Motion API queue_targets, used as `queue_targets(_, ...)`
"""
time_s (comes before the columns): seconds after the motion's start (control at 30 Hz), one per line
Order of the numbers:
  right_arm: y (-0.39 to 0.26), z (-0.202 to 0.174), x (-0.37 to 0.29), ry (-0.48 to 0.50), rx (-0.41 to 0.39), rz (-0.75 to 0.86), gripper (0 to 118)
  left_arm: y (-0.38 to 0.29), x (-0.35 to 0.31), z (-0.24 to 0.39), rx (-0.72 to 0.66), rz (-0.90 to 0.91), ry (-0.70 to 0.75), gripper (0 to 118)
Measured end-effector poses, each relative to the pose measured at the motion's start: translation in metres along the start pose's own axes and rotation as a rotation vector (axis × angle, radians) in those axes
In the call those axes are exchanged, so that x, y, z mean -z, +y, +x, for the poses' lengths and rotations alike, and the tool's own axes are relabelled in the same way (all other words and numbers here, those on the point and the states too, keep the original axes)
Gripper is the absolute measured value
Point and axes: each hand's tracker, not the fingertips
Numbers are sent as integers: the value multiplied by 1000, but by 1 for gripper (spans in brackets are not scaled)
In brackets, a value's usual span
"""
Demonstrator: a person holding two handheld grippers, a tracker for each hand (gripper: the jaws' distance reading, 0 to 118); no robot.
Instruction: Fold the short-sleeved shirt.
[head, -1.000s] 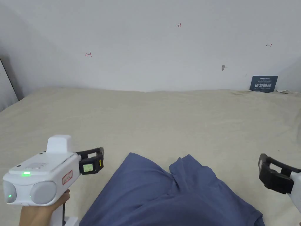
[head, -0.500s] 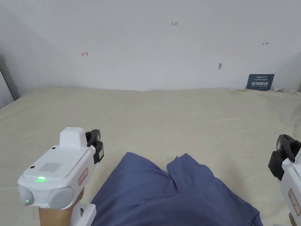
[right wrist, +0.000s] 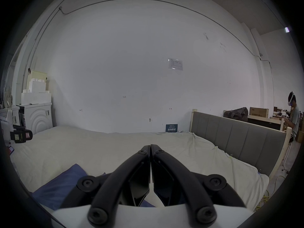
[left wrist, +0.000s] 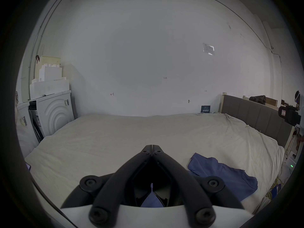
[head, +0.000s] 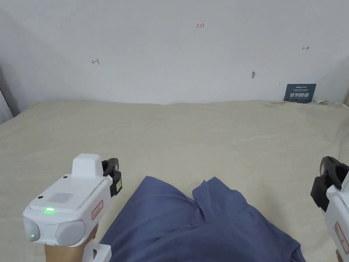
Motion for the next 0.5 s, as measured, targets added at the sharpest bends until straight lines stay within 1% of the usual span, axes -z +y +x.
queue_targets(0.07,0,1,3,0,1,-2,0,2,5,0,0,-16,-5,0)
queue_targets(0.2,-3,1,11,0,-5,-11,0,10,32,-3,-12,-124,-35,0)
queue_targets(0.33,-8,2,24,-1,0,-32,0,12,86,-12,-22,-267,-85,0)
queue_targets(0.43,-14,3,36,-3,-2,-49,0,13,130,-16,-69,-357,-131,0)
queue_targets(0.5,-18,2,43,-8,-1,-64,0,10,164,-18,-59,-417,-138,0)
